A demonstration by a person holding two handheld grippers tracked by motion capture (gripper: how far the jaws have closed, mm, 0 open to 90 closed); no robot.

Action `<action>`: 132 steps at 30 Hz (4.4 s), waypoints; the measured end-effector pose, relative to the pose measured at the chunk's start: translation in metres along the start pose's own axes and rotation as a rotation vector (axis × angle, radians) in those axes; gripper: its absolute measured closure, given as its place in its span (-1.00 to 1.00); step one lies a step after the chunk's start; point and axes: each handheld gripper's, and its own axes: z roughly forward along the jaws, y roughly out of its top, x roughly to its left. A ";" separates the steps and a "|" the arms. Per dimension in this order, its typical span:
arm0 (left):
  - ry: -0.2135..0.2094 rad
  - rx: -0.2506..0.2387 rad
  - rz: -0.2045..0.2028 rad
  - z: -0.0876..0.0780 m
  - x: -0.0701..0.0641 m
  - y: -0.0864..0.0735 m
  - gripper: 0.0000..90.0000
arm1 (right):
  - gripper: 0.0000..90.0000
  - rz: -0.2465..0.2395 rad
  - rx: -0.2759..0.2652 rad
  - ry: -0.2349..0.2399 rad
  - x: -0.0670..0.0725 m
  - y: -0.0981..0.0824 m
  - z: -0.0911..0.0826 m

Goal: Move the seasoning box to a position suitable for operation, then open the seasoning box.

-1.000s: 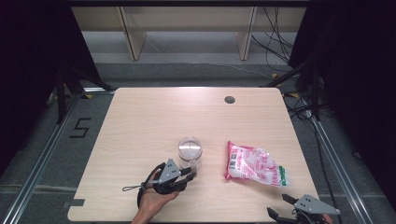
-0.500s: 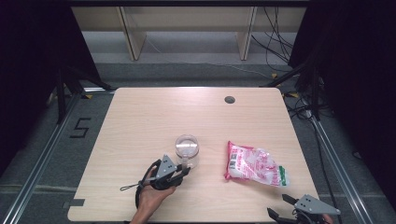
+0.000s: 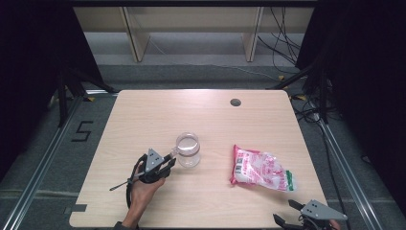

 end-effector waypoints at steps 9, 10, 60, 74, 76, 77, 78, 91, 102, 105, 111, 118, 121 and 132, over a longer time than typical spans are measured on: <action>0.039 -0.016 -0.009 0.019 0.012 0.007 0.69 | -0.43 -0.005 -0.009 -0.006 0.000 -0.001 0.002; 0.045 -0.014 -0.028 0.021 0.011 0.008 0.69 | -0.43 0.000 -0.006 -0.003 0.000 -0.001 0.002; -0.227 -0.004 -0.020 -0.011 -0.036 0.026 -0.12 | -0.43 0.030 0.011 0.006 0.001 -0.002 0.001; -0.260 -0.047 -0.115 -0.029 -0.035 0.044 -0.32 | -0.44 0.007 -0.010 -0.004 -0.002 -0.003 0.001; -0.242 -0.046 -0.120 -0.031 -0.034 0.044 -0.33 | -0.44 0.007 -0.002 0.004 -0.001 -0.003 0.001; -0.245 -0.049 -0.122 -0.031 -0.033 0.044 -0.32 | -0.44 0.002 -0.002 -0.001 -0.001 -0.003 0.001; -0.249 -0.053 -0.127 -0.032 -0.033 0.045 -0.32 | -0.44 0.006 0.002 0.006 0.000 -0.002 0.001; -0.258 -0.098 -0.048 -0.035 -0.037 0.065 0.32 | -0.44 0.008 0.002 0.005 -0.002 -0.002 0.002; -0.234 -0.142 0.043 -0.021 -0.037 0.075 0.97 | -0.44 0.006 0.008 0.015 -0.001 -0.003 0.003; -0.235 -0.133 0.056 -0.016 -0.037 0.076 0.98 | -0.44 0.007 0.008 0.011 -0.001 -0.003 0.003; -0.230 -0.133 0.044 -0.011 -0.036 0.078 0.99 | -0.44 0.050 0.015 -0.006 0.001 -0.004 0.001; -0.229 -0.131 0.057 -0.009 -0.035 0.079 0.99 | -0.44 -0.012 -0.005 -0.009 -0.002 -0.003 0.002; -0.230 -0.130 0.059 -0.009 -0.035 0.079 0.99 | -0.45 0.014 0.002 -0.003 -0.002 -0.003 0.002; -0.229 -0.130 0.042 -0.007 -0.030 0.077 0.99 | -0.57 0.011 -0.066 -0.006 0.004 0.003 0.003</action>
